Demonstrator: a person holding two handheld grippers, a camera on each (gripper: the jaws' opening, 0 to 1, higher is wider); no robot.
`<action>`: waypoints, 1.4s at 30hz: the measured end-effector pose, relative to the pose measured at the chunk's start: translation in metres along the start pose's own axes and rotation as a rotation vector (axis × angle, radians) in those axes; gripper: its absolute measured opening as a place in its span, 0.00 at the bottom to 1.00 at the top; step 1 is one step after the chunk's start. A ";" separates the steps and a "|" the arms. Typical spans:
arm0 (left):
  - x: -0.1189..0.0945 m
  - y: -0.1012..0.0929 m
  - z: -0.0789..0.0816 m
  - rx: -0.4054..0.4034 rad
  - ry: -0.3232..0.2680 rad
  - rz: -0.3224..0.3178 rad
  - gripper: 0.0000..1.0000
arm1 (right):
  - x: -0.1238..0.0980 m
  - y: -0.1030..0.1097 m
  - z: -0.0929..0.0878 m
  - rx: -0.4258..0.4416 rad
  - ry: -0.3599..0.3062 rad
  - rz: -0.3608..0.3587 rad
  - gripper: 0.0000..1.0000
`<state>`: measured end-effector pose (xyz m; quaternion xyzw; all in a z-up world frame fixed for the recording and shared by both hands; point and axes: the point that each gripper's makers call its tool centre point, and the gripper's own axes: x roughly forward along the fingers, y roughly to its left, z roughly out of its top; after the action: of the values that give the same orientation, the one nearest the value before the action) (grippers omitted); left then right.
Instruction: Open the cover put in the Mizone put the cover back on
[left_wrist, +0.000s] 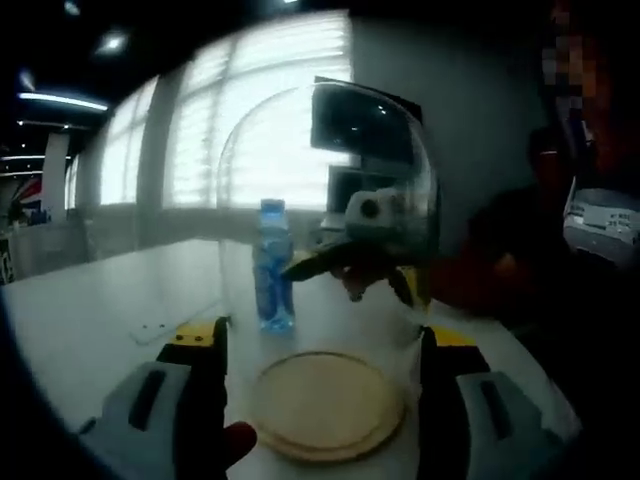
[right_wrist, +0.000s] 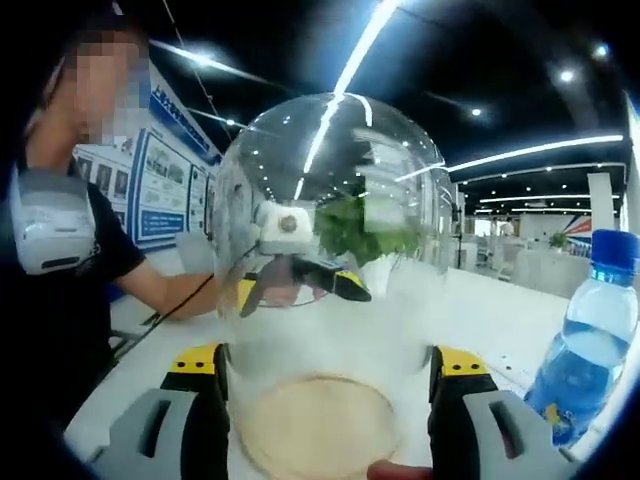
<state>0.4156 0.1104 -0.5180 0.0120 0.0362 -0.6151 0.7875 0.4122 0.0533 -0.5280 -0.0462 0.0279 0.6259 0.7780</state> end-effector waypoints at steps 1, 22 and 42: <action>0.001 0.000 0.000 -0.001 -0.006 -0.003 0.70 | 0.000 0.000 0.000 0.002 -0.001 0.000 0.76; 0.009 0.000 -0.002 -0.006 0.016 -0.011 0.73 | 0.010 0.000 -0.002 0.042 -0.058 0.037 0.82; 0.016 -0.001 -0.002 -0.026 -0.005 -0.004 0.78 | 0.019 0.000 -0.001 0.032 -0.037 0.016 0.89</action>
<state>0.4181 0.0946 -0.5214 0.0003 0.0422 -0.6163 0.7864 0.4161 0.0720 -0.5309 -0.0221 0.0238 0.6324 0.7740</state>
